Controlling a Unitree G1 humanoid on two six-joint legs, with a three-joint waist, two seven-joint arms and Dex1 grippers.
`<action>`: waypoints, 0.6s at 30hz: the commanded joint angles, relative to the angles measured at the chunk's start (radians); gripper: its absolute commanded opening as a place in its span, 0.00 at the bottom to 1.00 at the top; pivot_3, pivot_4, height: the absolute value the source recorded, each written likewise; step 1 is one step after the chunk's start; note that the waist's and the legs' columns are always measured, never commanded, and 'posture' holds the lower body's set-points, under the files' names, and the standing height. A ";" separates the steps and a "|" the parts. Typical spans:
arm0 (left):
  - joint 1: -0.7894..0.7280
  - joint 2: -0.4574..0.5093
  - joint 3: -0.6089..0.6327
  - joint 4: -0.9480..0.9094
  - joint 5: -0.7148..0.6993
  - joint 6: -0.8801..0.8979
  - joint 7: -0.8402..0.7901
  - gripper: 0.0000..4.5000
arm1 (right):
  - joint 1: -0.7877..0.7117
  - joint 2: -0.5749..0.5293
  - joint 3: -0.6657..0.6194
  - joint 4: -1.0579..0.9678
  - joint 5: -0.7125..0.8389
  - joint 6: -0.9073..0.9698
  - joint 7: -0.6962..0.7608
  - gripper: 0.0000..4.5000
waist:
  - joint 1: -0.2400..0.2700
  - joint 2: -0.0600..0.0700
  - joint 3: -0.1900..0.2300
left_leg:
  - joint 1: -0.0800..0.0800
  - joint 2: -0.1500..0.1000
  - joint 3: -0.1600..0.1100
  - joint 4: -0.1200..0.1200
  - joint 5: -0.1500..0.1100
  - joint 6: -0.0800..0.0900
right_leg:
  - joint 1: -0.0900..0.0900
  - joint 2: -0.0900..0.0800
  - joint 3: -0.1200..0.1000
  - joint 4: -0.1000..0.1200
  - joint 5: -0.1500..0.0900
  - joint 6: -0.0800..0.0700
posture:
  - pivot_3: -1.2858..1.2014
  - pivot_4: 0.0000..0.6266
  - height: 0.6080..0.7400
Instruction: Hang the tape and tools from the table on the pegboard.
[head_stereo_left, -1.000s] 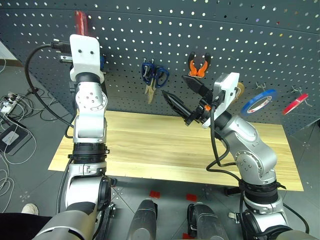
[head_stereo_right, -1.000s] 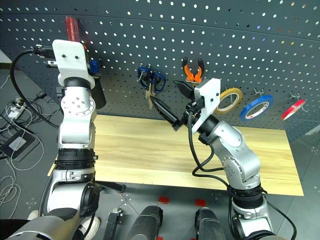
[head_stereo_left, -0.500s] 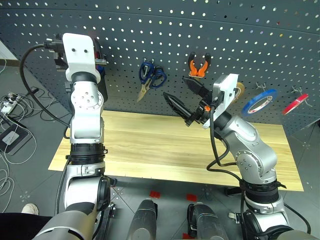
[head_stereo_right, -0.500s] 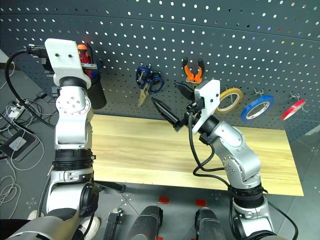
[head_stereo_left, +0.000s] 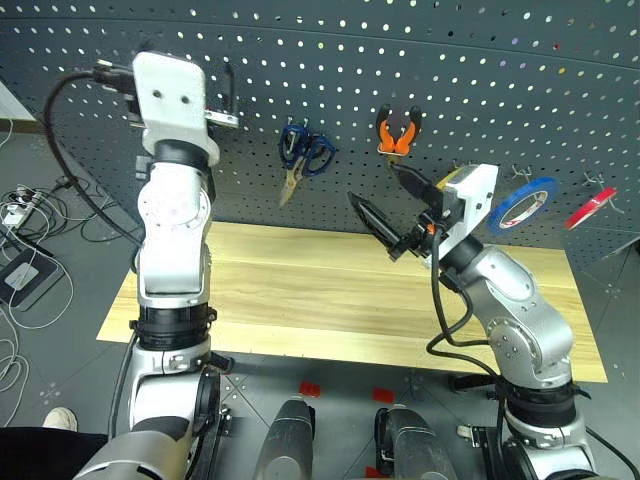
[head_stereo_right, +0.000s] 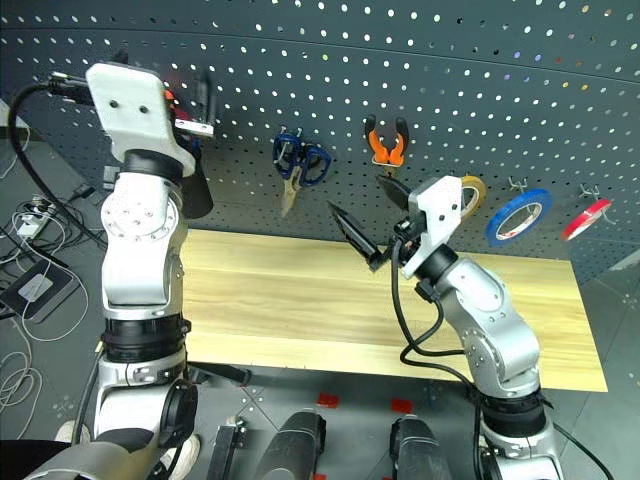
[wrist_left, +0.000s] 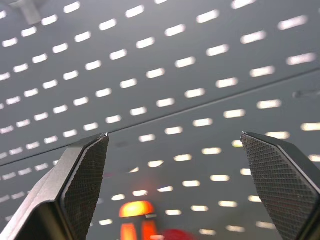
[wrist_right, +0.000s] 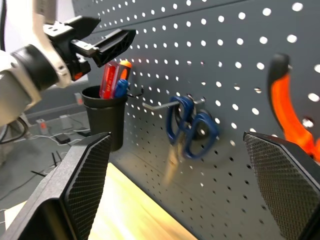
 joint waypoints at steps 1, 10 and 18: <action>0.092 -0.020 -0.050 -0.169 -0.026 0.061 -0.056 0.99 | 0.054 -0.037 -0.021 -0.100 -0.038 0.017 -0.043 1.00 | -0.003 0.000 -0.003 | 0.000 0.000 0.000 0.000 0.000 0.000 | 0.000 0.000 0.000 0.000 0.000 0.000 | 0.58 0.30 1.00; 0.502 -0.105 -0.127 -0.302 -0.084 0.205 -0.109 0.99 | 0.220 -0.070 0.015 -0.075 -0.222 0.083 -0.193 1.00 | -0.017 0.001 -0.029 | 0.006 0.001 0.001 -0.002 0.000 0.001 | 0.005 0.000 0.002 -0.001 0.000 0.000 | 0.58 0.29 1.00; 0.729 -0.154 -0.077 -0.161 -0.128 0.196 -0.107 0.99 | 0.370 0.004 -0.036 0.085 -0.325 0.115 -0.327 1.00 | -0.016 0.004 -0.044 | 0.010 0.001 0.000 -0.003 -0.003 0.006 | 0.014 0.000 0.001 -0.012 0.000 -0.001 | 0.58 0.28 1.00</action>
